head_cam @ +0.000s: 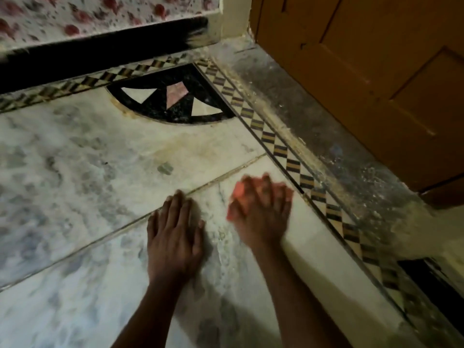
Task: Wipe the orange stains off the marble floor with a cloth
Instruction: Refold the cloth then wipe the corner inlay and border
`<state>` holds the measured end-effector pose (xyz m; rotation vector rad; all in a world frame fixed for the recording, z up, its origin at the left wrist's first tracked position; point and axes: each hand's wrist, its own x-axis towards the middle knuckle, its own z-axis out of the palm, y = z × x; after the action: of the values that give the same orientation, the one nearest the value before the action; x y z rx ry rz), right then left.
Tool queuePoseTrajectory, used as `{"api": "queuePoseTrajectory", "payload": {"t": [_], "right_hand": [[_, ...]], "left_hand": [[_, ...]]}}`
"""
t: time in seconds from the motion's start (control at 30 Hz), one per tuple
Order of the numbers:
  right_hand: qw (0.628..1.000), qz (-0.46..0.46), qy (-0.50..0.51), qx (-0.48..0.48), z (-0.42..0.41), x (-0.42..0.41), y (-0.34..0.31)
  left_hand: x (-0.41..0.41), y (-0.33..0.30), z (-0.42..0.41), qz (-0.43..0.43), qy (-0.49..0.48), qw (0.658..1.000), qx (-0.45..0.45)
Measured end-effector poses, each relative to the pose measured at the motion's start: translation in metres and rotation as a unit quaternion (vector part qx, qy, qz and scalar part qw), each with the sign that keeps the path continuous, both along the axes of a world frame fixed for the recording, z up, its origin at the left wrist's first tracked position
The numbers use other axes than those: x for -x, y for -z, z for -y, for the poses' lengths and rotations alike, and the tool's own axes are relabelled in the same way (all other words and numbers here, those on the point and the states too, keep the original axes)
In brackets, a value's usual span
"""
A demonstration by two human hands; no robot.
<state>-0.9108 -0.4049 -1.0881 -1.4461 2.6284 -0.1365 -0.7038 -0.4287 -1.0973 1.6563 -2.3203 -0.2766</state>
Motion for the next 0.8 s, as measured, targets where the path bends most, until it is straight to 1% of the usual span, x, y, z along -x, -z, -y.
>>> {"api": "queuePoseTrajectory", "payload": {"t": [0.03,0.07,0.1,0.13,0.2,0.23,0.27,0.3,0.33,0.37,0.4,0.47,0.5,0.53,0.57,0.6,0.67,0.7,0.73,0.8], "right_hand": [[0.998,-0.005,-0.056,0.01,-0.023,-0.018,-0.002],[0.996,-0.009,-0.08,0.027,-0.05,-0.03,-0.007],[0.997,0.0,-0.068,0.03,-0.077,-0.033,-0.01],[0.999,-0.001,-0.028,0.023,-0.089,-0.023,-0.01],[0.995,-0.02,0.096,0.0,-0.068,0.016,0.0],[0.986,-0.01,0.164,-0.003,-0.04,0.032,0.002],[0.978,0.009,0.21,0.006,-0.005,0.042,0.003],[0.974,0.035,0.224,0.01,0.032,0.044,0.001],[0.979,0.046,0.197,0.005,0.061,0.039,-0.003],[0.989,0.04,0.141,0.003,0.076,0.025,-0.002],[0.998,0.024,0.064,0.014,0.079,0.006,-0.005],[0.996,-0.016,-0.08,0.034,0.037,-0.03,-0.007],[0.992,-0.02,-0.113,0.047,-0.002,-0.042,-0.005],[0.992,-0.017,-0.113,0.046,-0.04,-0.044,-0.005],[0.997,-0.01,-0.077,0.031,-0.069,-0.037,-0.006],[1.0,-0.012,-0.024,0.013,-0.082,-0.02,-0.006],[0.994,-0.012,0.104,-0.032,-0.064,0.021,0.002],[0.987,-0.004,0.156,-0.04,-0.037,0.039,0.002],[0.983,-0.001,0.183,-0.021,-0.005,0.048,0.005],[0.984,0.026,0.177,0.003,0.048,0.037,0.002]], "left_hand": [[0.0,-0.001,-0.002,-0.004,-0.001,1.0,0.002],[0.0,-0.004,0.001,-0.006,0.0,1.0,0.004],[0.0,-0.004,-0.001,-0.008,-0.002,1.0,0.005],[0.001,-0.004,-0.002,-0.011,-0.007,1.0,0.006],[0.002,-0.004,-0.001,-0.014,-0.007,1.0,0.006],[0.002,-0.003,0.0,-0.013,-0.007,1.0,0.005],[0.001,-0.001,0.0,-0.01,-0.008,1.0,0.006],[0.0,0.001,0.001,-0.009,-0.008,1.0,0.009],[0.001,0.002,0.002,-0.009,-0.01,1.0,0.014],[0.001,0.003,0.001,-0.009,-0.009,1.0,0.016],[0.0,0.002,0.002,-0.009,-0.007,1.0,0.021],[0.0,0.001,0.002,-0.013,-0.005,1.0,0.028],[0.0,-0.001,0.003,-0.01,-0.004,1.0,0.024],[0.001,-0.003,0.003,-0.007,-0.006,1.0,0.016],[0.001,-0.004,0.002,-0.006,-0.008,1.0,0.01],[0.002,-0.006,0.002,-0.006,-0.009,1.0,0.007],[0.002,-0.006,0.003,-0.002,-0.007,1.0,-0.003],[0.003,-0.006,0.004,0.001,-0.006,1.0,-0.004],[0.002,-0.003,0.003,0.005,-0.006,1.0,0.0],[0.001,0.0,0.003,0.01,-0.005,1.0,0.003]]}}
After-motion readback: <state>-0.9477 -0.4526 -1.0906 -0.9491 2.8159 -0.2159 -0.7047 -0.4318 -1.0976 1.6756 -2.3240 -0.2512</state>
